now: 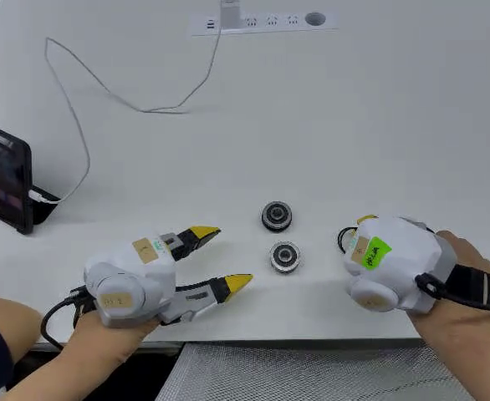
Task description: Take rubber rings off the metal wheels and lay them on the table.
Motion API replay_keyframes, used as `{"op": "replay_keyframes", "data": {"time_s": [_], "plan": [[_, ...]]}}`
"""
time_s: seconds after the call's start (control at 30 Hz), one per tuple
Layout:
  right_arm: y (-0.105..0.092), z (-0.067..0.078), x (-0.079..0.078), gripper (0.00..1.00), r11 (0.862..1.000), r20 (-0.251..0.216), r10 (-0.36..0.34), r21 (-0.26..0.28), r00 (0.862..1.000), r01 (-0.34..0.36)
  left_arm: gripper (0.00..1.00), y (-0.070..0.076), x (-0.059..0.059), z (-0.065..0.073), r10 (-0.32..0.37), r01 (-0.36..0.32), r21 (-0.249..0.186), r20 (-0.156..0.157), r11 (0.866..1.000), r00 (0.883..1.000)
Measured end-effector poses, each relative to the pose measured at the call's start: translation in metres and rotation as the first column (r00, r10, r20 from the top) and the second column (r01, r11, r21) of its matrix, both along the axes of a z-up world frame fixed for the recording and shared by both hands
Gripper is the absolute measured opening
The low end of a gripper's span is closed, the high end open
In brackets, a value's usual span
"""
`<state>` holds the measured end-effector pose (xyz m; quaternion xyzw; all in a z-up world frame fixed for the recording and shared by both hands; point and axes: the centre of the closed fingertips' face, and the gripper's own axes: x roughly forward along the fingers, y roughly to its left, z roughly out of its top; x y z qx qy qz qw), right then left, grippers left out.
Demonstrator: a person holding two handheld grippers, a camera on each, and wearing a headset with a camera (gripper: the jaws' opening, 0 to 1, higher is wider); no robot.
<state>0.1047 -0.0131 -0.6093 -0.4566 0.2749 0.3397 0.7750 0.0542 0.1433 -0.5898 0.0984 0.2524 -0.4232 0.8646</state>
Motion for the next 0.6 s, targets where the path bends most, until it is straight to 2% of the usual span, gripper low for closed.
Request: {"op": "replay_keyframes", "data": {"time_s": [0.43,0.6], "plan": [[-0.0028,0.0029,-0.0001,0.11,1.0,0.003,-0.02,0.018,1.0,0.02,0.48,0.0022,0.0012,-0.0007,0.007,-0.007,0.004,-0.002,1.0,1.0],[-0.002,0.0071,-0.0019,0.11,0.999,0.0,-0.031,0.044,1.0,0.031,0.48,0.002,0.002,-0.0003,0.01,-0.01,0.0,-0.002,1.0,1.0]]}}
